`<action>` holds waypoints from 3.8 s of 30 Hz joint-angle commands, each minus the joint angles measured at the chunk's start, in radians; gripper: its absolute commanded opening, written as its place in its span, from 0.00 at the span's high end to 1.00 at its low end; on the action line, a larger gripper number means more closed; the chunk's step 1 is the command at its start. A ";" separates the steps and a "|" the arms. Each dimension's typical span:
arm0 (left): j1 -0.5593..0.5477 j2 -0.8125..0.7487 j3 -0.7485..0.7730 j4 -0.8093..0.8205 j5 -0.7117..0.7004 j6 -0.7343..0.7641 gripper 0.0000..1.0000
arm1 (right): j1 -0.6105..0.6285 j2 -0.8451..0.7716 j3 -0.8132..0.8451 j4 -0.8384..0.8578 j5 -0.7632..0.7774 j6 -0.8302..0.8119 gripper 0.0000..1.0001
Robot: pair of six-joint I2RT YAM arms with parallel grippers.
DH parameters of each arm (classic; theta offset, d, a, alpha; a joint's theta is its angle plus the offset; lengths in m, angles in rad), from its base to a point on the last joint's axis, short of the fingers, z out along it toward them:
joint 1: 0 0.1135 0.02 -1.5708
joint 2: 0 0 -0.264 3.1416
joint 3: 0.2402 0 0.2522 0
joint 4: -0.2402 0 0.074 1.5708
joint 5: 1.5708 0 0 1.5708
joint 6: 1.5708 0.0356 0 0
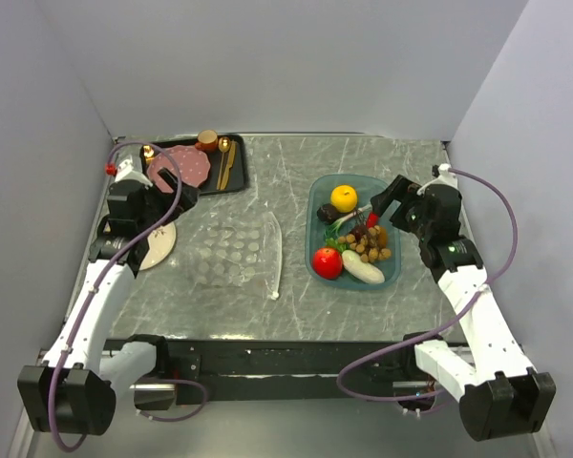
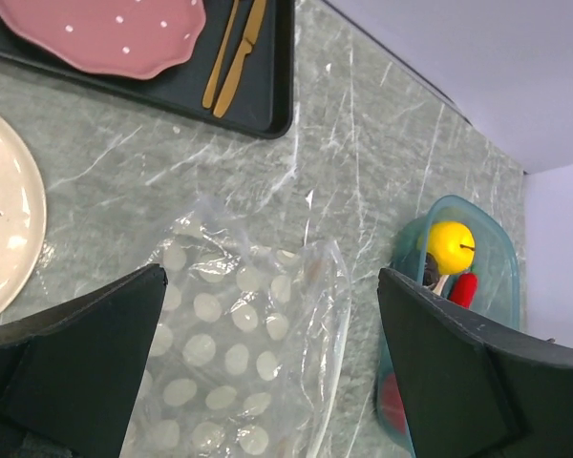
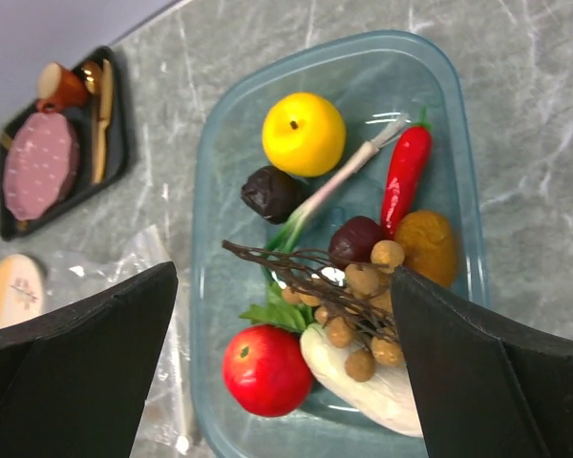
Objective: Place the food in the zip-top bag and seal the zipper
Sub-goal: Pick up the zipper food storage bag at the center of the board.
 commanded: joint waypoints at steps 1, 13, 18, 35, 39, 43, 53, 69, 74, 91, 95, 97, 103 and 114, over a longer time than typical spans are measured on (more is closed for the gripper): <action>0.012 0.035 0.078 -0.073 0.017 -0.028 0.01 | -0.005 0.010 0.073 -0.053 0.029 -0.029 0.00; -0.228 0.153 0.098 -0.050 -0.062 0.068 0.01 | -0.005 0.025 0.070 -0.085 -0.112 -0.019 0.00; -0.474 0.346 0.207 -0.167 -0.260 0.105 0.01 | -0.008 0.062 0.064 -0.113 -0.104 -0.026 0.00; -0.711 0.750 0.474 -0.296 -0.492 0.065 0.02 | -0.007 0.093 0.090 -0.131 -0.124 -0.019 0.03; -0.741 0.761 0.468 -0.277 -0.472 0.047 0.03 | -0.007 0.078 0.079 -0.131 -0.106 -0.013 0.03; -0.748 0.799 0.470 -0.299 -0.480 0.004 0.08 | -0.007 0.052 0.072 -0.134 -0.086 0.004 0.03; -0.779 0.887 0.450 -0.277 -0.509 -0.088 0.18 | -0.012 0.058 0.076 -0.145 -0.086 0.002 0.03; -0.787 0.887 0.446 -0.299 -0.600 -0.139 0.60 | -0.016 0.058 0.064 -0.162 -0.092 -0.006 0.03; -0.791 0.882 0.451 -0.302 -0.610 -0.145 0.70 | -0.018 0.053 0.053 -0.165 -0.087 -0.004 0.02; -0.796 0.838 0.494 -0.372 -0.646 -0.153 0.99 | -0.018 0.099 0.013 -0.104 -0.150 0.014 0.07; -0.796 0.799 0.494 -0.375 -0.644 -0.151 0.99 | -0.018 0.119 0.029 -0.117 -0.149 0.011 0.07; -0.794 0.784 0.497 -0.388 -0.647 -0.153 0.99 | -0.019 0.115 0.019 -0.101 -0.196 0.002 0.11; -0.796 0.746 0.502 -0.386 -0.655 -0.151 0.99 | -0.015 0.044 -0.112 0.114 -0.544 0.088 0.27; -0.794 0.557 0.405 -0.363 -0.672 -0.162 0.99 | 0.197 0.087 -0.099 0.256 -0.594 0.168 0.76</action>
